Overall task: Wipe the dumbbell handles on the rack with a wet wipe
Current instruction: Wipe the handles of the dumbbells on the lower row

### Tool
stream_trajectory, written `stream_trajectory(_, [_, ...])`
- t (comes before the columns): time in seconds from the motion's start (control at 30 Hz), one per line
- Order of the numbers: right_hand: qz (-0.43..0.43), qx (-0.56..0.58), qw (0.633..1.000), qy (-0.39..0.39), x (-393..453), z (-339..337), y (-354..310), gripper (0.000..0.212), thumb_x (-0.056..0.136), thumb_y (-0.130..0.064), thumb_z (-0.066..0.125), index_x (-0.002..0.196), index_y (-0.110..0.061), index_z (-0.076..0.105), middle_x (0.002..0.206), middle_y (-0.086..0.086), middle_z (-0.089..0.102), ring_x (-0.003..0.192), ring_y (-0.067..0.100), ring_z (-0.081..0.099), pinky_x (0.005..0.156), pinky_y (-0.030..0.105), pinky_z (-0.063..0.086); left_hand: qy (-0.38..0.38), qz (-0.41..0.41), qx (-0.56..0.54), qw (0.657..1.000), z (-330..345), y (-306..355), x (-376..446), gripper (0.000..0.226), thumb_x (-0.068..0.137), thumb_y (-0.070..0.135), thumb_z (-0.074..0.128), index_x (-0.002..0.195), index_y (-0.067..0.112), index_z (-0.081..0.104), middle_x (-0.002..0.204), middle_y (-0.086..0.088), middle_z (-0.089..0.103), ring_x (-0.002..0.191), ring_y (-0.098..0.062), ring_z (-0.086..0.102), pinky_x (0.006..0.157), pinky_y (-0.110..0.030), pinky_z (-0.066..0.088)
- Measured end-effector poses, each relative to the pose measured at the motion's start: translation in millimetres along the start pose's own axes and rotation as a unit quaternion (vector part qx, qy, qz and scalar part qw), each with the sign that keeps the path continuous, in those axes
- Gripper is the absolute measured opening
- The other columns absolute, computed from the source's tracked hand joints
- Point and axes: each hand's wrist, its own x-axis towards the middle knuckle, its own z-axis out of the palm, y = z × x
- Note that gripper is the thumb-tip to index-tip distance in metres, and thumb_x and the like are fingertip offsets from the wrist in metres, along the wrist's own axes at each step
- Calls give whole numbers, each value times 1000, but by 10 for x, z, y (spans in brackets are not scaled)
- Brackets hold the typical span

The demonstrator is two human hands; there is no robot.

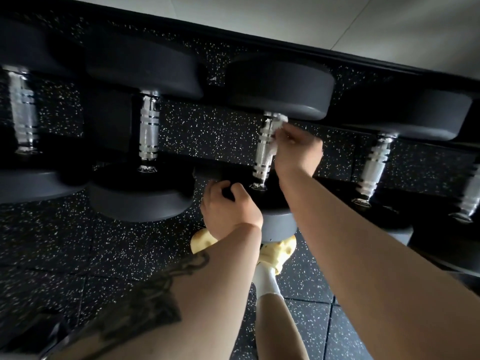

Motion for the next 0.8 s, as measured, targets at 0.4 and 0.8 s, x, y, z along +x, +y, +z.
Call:
stream_trajectory(0.4, [-387, -296, 871, 66, 41, 32, 240, 19, 78, -25, 59, 92, -26, 71, 85, 4, 60, 68, 24, 61, 52, 25, 37, 0, 2, -6, 1000, 10, 8, -12, 57, 65, 45, 31, 96, 19, 71, 125, 6, 61, 113, -19, 51, 91, -27, 38])
stream_trajectory(0.8, [-94, 22, 995, 8, -132, 167, 100, 8, 88, -20, 56, 95, -15, 57, 96, -2, 51, 84, 11, 50, 68, 24, 37, 5, -7, 20, 1000, -1, 11, -2, 49, 67, 40, 34, 95, 22, 71, 124, 9, 61, 112, -19, 52, 93, -40, 44])
